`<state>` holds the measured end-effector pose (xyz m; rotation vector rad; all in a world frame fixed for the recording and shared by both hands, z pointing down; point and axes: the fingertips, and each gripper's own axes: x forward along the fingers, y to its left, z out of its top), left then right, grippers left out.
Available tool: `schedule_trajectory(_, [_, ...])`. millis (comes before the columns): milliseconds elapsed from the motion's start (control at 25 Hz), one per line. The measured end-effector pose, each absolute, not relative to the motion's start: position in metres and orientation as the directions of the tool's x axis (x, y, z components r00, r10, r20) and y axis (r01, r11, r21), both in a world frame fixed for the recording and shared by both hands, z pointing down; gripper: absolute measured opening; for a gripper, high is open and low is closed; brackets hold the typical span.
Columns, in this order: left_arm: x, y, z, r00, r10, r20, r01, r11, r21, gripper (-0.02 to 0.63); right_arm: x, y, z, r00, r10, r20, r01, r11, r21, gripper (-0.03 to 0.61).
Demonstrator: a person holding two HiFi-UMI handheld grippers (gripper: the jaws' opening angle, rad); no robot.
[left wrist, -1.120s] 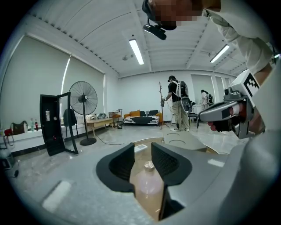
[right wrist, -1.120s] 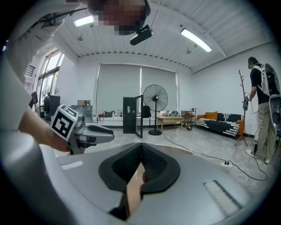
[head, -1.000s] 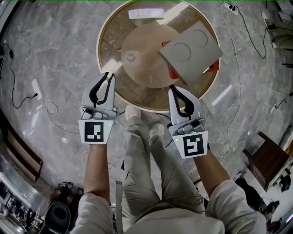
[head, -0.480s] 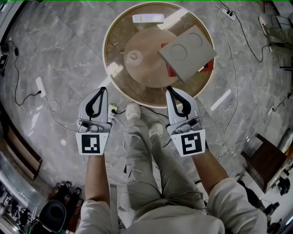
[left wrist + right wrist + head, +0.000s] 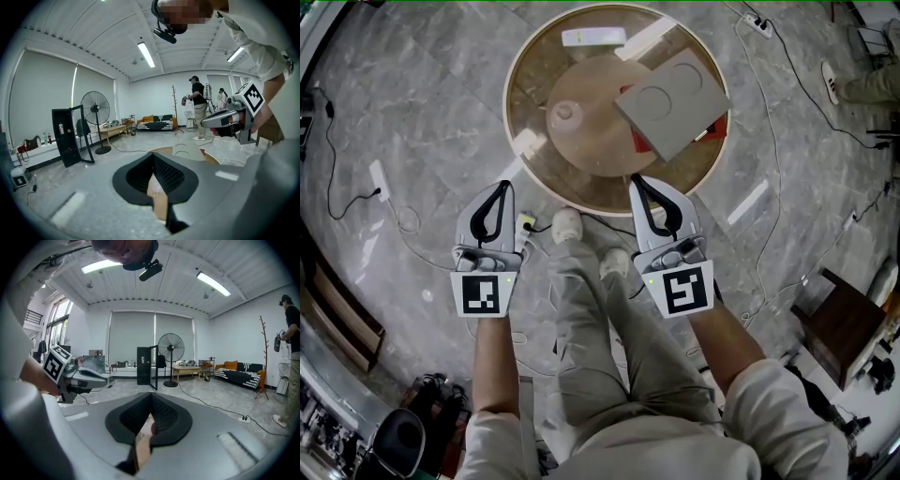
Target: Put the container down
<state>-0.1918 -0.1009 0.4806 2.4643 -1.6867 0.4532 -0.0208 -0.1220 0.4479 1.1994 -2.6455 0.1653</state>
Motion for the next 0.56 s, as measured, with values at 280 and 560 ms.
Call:
schedule_trajectory(280, [-0.1863,-0.0987,0.4846,0.345,-0.879,0.33,-0.923,-0.382,-0.052,0.008,-0.0169,-0.1212,0.4457,-0.634,-0.728,0.261,-0.755,0.655,-0.007,0.0])
schedule_trajectory(560, [-0.1837,-0.1067,0.4872,0.355,-0.877,0.325,-0.92,-0.39,-0.048,0.008,-0.0144,-0.1267,0.4476,-0.632,-0.729,0.264,-0.756,0.654,-0.002,0.0])
